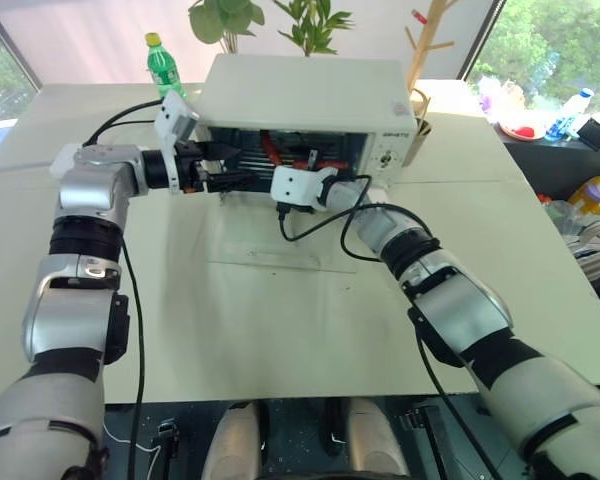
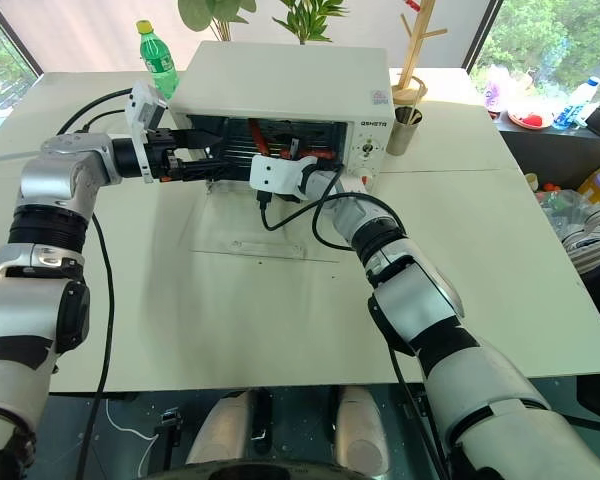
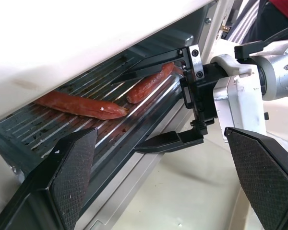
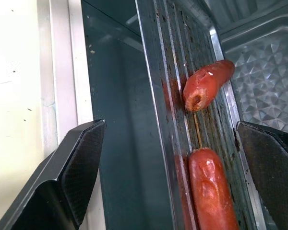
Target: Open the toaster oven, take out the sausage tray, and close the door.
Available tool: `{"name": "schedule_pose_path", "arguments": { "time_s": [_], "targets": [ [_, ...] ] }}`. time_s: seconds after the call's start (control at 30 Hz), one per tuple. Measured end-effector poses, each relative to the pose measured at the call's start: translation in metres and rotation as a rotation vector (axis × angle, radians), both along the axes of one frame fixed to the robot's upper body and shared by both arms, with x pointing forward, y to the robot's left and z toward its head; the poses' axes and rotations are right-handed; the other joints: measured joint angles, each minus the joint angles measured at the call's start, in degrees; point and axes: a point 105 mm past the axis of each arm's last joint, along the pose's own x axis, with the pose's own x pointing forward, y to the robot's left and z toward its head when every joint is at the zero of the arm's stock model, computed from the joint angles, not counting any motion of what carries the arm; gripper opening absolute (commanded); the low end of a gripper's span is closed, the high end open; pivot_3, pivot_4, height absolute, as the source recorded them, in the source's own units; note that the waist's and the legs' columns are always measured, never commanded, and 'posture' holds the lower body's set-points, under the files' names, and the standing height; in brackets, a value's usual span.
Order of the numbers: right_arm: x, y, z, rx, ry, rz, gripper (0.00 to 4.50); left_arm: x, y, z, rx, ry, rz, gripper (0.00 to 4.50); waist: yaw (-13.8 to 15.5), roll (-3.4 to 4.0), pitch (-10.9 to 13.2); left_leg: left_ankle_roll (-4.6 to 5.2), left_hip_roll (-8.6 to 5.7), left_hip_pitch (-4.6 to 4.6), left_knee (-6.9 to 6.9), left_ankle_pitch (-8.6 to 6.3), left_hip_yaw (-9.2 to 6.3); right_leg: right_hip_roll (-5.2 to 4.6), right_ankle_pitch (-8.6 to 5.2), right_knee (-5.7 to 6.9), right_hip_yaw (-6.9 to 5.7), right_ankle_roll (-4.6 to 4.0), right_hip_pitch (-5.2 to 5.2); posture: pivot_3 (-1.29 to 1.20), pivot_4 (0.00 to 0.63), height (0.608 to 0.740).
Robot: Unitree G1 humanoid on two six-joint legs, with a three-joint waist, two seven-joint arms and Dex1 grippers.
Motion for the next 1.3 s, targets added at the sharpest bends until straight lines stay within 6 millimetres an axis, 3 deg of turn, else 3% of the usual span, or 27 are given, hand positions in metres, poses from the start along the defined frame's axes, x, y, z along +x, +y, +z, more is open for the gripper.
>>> {"name": "schedule_pose_path", "arguments": {
  "time_s": [0.27,0.37,0.47,0.73,0.8,0.87,0.9,0.93,1.3],
  "targets": [
    [-0.004,0.009,0.000,-0.003,-0.009,0.035,4.46,0.000,0.000,0.000,0.000,0.000,0.001,4.50,-0.02,0.00,0.00,0.00,0.00,0.00,0.00,0.00,0.00,0.00,0.00,0.00,0.00,0.00,0.00,0.00,0.150,0.717],
    [-0.004,0.009,0.000,-0.007,-0.011,0.037,3.65,0.000,0.000,0.000,0.000,0.000,0.001,4.50,-0.02,0.00,0.00,0.00,0.00,0.00,0.00,0.00,0.00,0.00,0.00,0.00,0.00,0.00,0.00,0.00,0.150,0.717],
    [-0.004,0.009,0.000,-0.007,-0.010,0.037,2.12,0.000,0.000,0.000,0.000,0.000,0.001,4.50,-0.02,0.00,0.00,0.00,0.00,0.00,0.00,0.00,0.00,0.00,0.00,0.00,0.00,0.00,0.00,0.00,0.150,0.717],
    [-0.004,0.009,0.000,-0.007,-0.010,0.036,2.12,0.000,0.000,0.000,0.000,0.000,0.001,4.50,-0.02,0.00,0.00,-0.01,0.00,0.00,0.00,0.01,0.00,0.00,0.00,0.00,0.00,0.00,0.00,0.00,0.150,0.717],
    [-0.004,0.009,0.000,-0.007,-0.009,0.036,1.59,0.000,0.000,0.000,0.000,0.000,0.001,4.50,-0.02,0.00,0.00,-0.01,0.00,0.00,0.00,0.01,0.00,0.00,0.00,0.00,0.00,0.00,0.00,0.00,0.150,0.717],
    [-0.004,0.009,0.000,-0.007,-0.009,0.038,0.86,0.000,0.000,0.000,0.000,0.000,0.000,4.50,-0.02,0.00,0.00,-0.01,0.00,0.00,0.00,0.01,0.00,0.00,0.00,0.00,0.00,0.00,0.00,0.00,0.150,0.717],
    [-0.004,0.010,0.000,-0.005,-0.011,0.038,0.25,0.000,0.000,0.000,0.000,0.000,0.000,4.50,-0.02,0.00,0.00,-0.01,0.00,0.00,0.00,0.01,0.00,0.00,0.00,0.00,0.00,0.00,0.00,0.00,0.150,0.717],
    [-0.004,0.011,0.002,-0.018,-0.023,0.046,0.05,0.000,0.000,0.000,-0.001,0.001,0.001,4.50,-0.02,0.00,0.00,-0.01,0.00,0.00,0.00,0.01,0.00,0.00,0.00,0.00,0.00,0.00,0.00,0.00,0.150,0.717],
    [-0.006,0.010,0.003,-0.035,-0.043,0.055,0.05,0.000,0.001,0.000,-0.001,0.002,-0.001,4.50,-0.08,0.00,0.00,-0.01,0.00,-0.01,-0.02,0.01,0.00,0.01,0.00,-0.01,0.00,0.00,0.00,0.00,0.150,0.717]
  ]
}}
